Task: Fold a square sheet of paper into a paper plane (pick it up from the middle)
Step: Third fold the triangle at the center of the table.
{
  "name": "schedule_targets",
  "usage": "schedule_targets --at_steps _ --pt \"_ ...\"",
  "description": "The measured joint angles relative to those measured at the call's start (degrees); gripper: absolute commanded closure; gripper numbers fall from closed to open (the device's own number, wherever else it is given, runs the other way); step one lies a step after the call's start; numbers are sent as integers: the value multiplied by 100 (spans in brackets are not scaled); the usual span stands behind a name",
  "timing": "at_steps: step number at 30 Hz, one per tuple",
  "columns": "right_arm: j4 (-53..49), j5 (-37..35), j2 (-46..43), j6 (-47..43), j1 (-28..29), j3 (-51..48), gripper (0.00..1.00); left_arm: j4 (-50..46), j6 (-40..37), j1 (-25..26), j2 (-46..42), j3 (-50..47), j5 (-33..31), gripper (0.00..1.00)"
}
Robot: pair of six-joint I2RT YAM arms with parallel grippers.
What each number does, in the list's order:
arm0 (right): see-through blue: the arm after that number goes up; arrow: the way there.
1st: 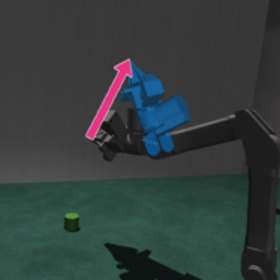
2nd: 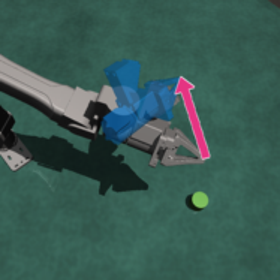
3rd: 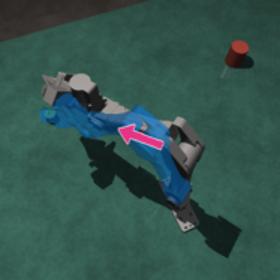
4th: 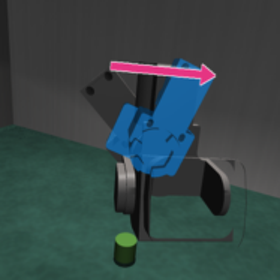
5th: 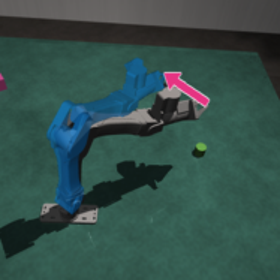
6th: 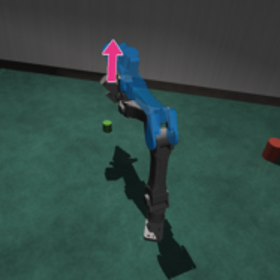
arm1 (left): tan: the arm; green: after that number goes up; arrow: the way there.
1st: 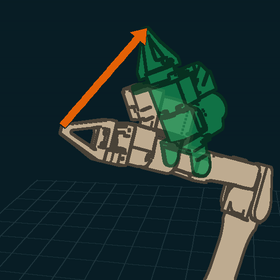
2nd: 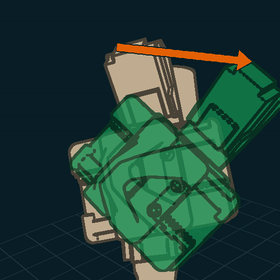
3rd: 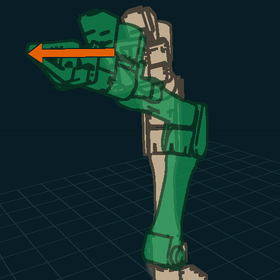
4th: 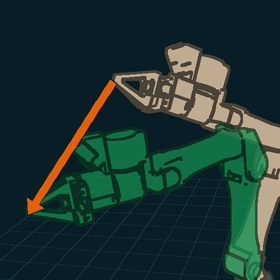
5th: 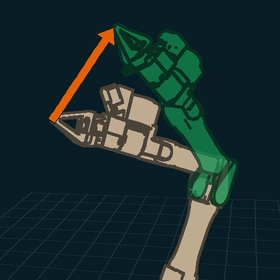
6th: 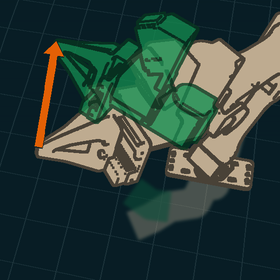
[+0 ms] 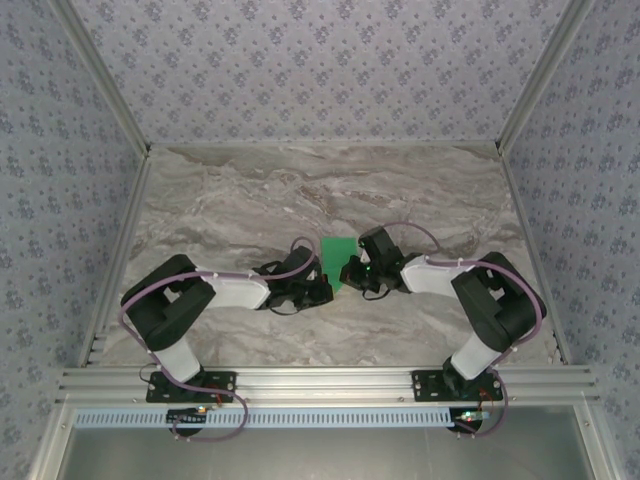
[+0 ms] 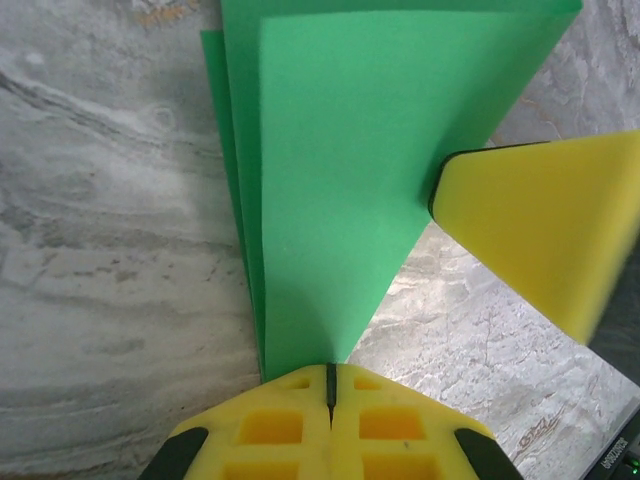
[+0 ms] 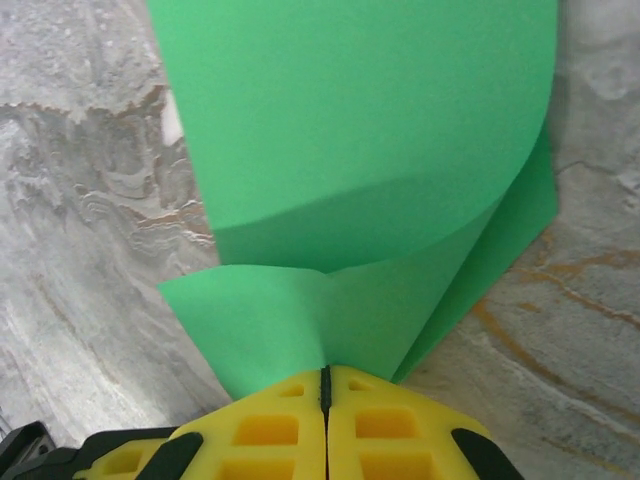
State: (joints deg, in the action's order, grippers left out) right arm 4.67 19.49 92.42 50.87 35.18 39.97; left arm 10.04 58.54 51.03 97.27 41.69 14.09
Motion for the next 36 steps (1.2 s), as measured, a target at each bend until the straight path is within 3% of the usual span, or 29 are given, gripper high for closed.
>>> schedule_targets --at_steps 7,36 --pt "-20 85 76 -144 236 131 92 0 -42 0 2 7 0 98" --pt "72 44 243 -118 107 13 94 -66 -103 0 -7 103 -273 93"
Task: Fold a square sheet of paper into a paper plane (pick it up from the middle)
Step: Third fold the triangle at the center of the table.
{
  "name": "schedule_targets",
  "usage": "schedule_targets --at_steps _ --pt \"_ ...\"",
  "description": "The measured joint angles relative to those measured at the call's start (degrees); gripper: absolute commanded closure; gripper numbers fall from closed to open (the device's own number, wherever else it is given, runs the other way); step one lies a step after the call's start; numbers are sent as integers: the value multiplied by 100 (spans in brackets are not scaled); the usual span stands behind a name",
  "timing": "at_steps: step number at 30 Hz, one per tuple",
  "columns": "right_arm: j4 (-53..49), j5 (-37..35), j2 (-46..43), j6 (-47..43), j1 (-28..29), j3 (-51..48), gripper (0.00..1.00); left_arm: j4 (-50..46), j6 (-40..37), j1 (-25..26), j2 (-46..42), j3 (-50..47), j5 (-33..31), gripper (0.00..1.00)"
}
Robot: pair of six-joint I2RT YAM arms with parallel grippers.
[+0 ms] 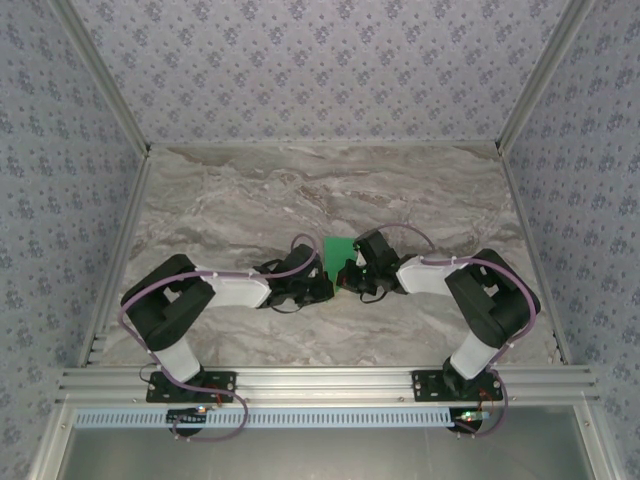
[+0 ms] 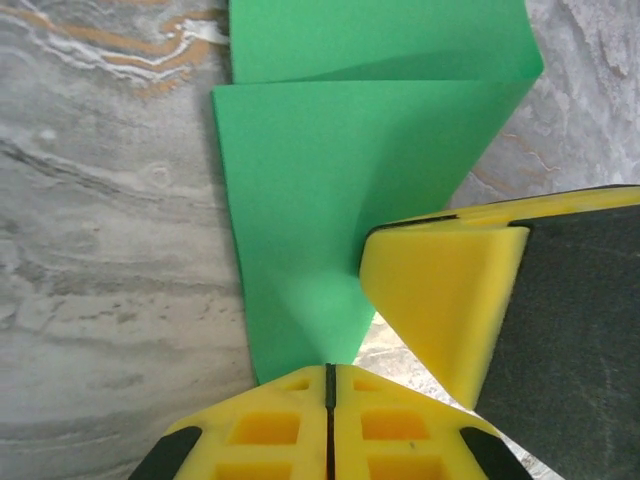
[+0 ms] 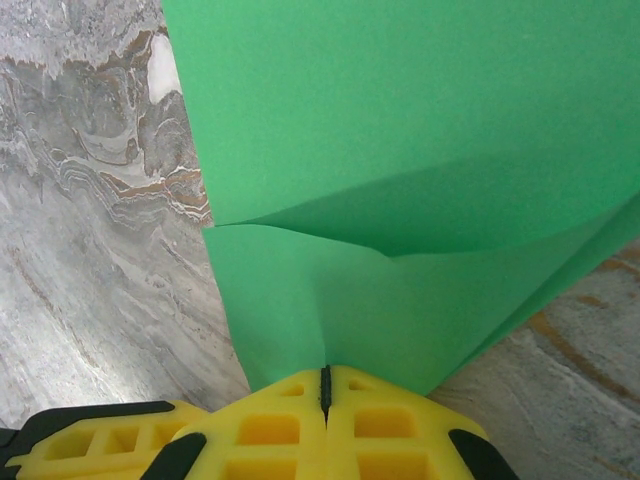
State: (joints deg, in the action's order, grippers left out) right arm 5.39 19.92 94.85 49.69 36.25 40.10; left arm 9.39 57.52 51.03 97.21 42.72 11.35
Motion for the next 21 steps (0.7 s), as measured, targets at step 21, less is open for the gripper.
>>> schedule_targets --at_steps 21 --pt "-275 1084 452 -977 -1292 402 94 -697 -55 -50 197 398 20 100"
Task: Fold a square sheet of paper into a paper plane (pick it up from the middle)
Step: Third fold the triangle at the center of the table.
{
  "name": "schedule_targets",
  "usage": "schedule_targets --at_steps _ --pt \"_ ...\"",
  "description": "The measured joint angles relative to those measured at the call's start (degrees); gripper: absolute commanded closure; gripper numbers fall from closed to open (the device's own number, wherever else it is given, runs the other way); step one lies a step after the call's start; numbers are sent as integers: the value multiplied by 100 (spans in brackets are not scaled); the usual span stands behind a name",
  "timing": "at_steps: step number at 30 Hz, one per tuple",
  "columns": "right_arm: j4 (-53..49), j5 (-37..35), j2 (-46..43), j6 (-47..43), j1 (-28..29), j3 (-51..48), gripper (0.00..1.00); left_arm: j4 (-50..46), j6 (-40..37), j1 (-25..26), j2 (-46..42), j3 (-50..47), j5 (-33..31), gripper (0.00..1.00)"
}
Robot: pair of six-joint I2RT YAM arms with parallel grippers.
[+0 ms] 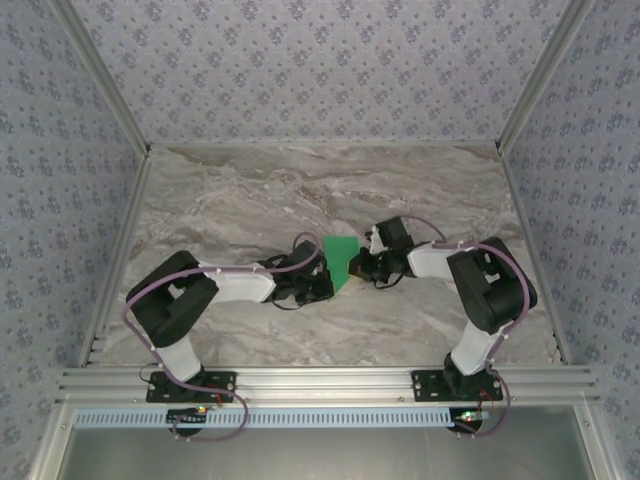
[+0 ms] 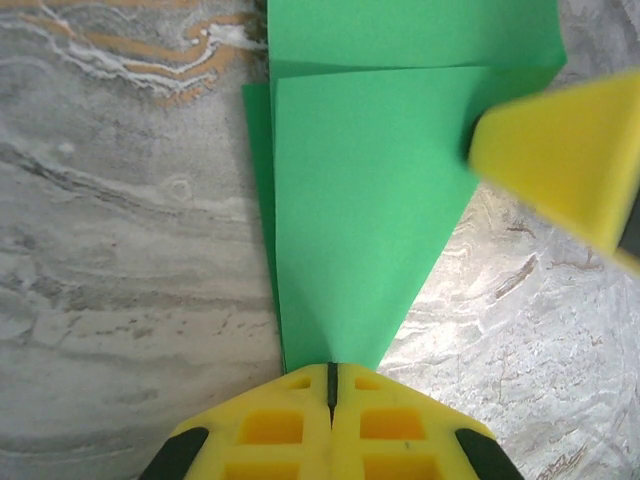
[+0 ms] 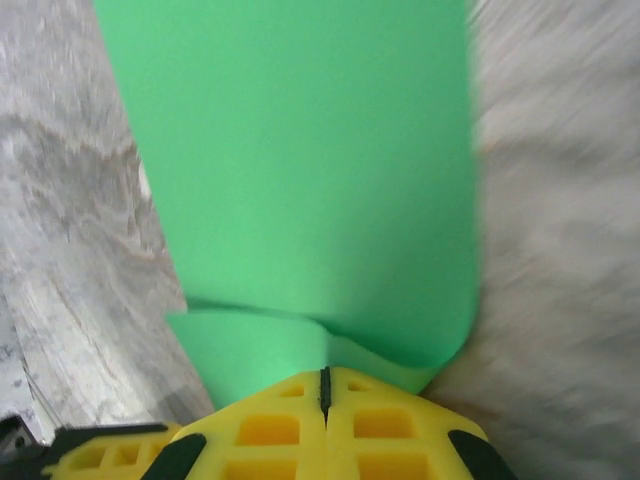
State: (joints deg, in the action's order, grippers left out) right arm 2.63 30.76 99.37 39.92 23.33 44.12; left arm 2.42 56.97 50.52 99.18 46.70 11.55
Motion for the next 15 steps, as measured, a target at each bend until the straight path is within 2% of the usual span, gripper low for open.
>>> schedule_targets --at_steps 4,7,9,15 --pt "-179 -308 -24 -216 -452 208 94 -98 -105 -81 -9 4 87 100" --pt "-302 -442 -201 -315 -435 216 93 -199 -254 -160 -46 7 146 100" --pt "-330 -476 -345 -334 -256 205 93 -310 -374 -229 -101 -4 153 100" --pt "-35 -566 -575 -72 756 -83 94 -614 -807 -407 -258 -55 151 100"
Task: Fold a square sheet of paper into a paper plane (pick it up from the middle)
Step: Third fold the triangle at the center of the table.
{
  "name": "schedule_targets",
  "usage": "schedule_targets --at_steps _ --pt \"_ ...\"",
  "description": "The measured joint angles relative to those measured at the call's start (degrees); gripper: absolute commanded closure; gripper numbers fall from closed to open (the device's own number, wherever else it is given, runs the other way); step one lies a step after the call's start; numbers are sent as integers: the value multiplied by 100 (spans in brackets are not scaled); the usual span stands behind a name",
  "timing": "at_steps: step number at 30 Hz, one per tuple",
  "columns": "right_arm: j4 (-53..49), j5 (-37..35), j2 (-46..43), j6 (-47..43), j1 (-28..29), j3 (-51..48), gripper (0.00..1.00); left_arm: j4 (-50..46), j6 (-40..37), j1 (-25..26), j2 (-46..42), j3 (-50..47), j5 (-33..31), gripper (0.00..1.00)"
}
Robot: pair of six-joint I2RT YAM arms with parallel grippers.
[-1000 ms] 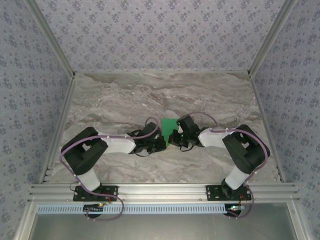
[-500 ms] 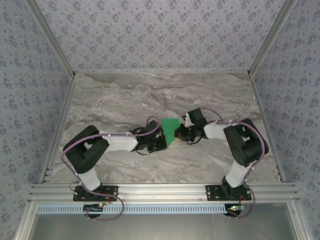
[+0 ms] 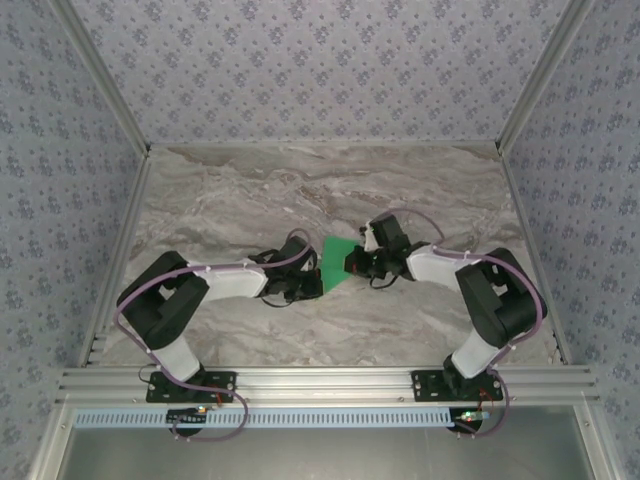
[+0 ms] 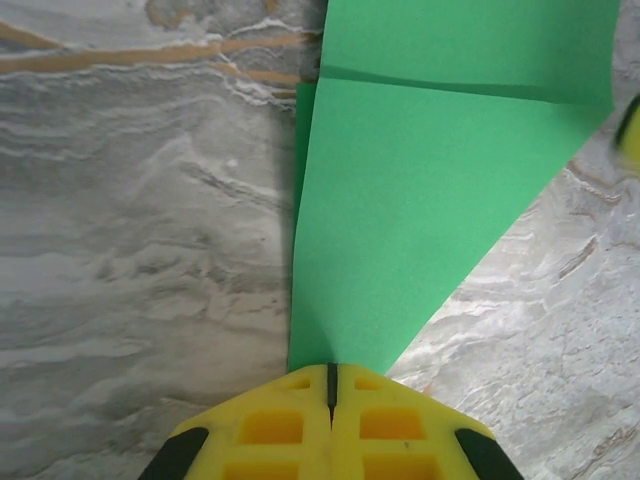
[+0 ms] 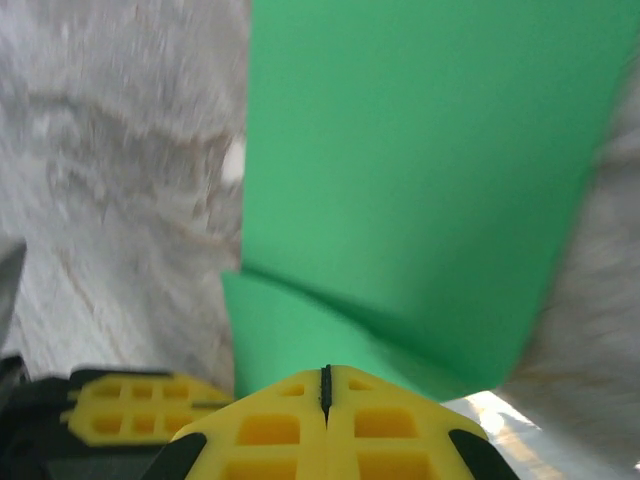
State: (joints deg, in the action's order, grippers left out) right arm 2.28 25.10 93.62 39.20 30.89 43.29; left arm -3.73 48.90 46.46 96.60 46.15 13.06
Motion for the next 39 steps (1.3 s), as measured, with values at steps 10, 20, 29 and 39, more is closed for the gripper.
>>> schedule_targets --at_steps 10,20,29,39 --pt "442 -129 466 457 422 -37 95 -76 -199 -42 -22 -15 22 100" --pt "527 195 343 227 -741 -299 96 33 -195 -136 -15 -92 216 100" --pt "96 -463 -424 175 -317 -275 96 50 -199 -164 -15 -94 278 100" --pt "424 -424 490 505 529 46 98 -31 -260 -173 -15 -66 275 100"
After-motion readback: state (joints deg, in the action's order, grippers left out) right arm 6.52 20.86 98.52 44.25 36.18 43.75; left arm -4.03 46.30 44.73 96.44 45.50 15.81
